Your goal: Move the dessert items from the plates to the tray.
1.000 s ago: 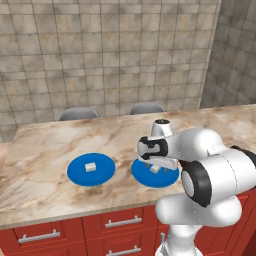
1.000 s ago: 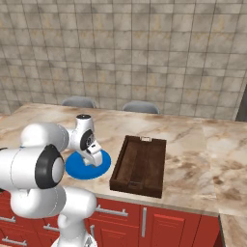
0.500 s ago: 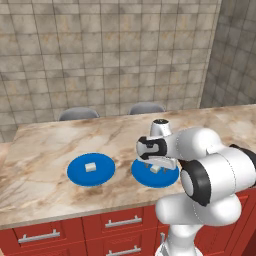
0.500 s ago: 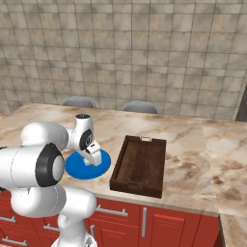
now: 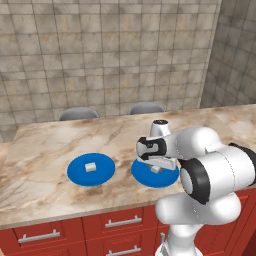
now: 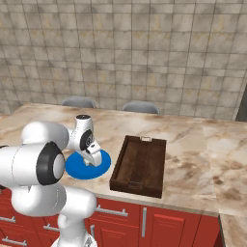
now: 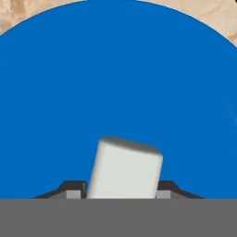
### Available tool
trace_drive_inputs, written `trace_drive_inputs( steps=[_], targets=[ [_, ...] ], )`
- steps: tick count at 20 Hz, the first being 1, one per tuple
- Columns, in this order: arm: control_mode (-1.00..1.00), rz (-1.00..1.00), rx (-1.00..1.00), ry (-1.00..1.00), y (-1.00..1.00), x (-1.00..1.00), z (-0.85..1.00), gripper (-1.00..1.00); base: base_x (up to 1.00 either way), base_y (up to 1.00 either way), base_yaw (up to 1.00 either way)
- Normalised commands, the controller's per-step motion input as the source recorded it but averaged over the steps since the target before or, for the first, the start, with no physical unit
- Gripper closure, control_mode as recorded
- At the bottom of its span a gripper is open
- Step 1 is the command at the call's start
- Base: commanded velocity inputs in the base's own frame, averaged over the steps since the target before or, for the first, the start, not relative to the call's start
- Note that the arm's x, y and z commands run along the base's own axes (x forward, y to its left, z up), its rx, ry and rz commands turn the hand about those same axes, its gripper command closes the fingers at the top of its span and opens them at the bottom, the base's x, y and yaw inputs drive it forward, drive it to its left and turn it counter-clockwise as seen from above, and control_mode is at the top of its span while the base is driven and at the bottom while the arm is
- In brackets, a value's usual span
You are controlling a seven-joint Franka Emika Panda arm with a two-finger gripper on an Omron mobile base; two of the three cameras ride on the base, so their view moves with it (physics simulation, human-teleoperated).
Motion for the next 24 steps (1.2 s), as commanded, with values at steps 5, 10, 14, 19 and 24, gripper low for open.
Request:
trace_drive_inputs(
  steps=[5,10,14,19,24],
  targets=[
    [-1.0,0.0,0.0,0.0,0.0,0.0,0.0,1.0,0.0,0.0,0.0],
    [-1.0,0.0,0.0,0.01,0.0,0.0,0.0,1.0,0.0,0.0,0.0],
    [-1.0,0.0,0.0,0.01,-0.03,0.0,0.13,1.0,0.0,0.0,0.0],
    [-1.0,0.06,0.01,-0.01,-0.11,-0.01,0.49,1.0,0.0,0.0,0.0],
    [-1.0,0.08,0.01,0.0,-0.39,-0.14,0.53,1.0,0.0,0.0,0.0]
  ],
)
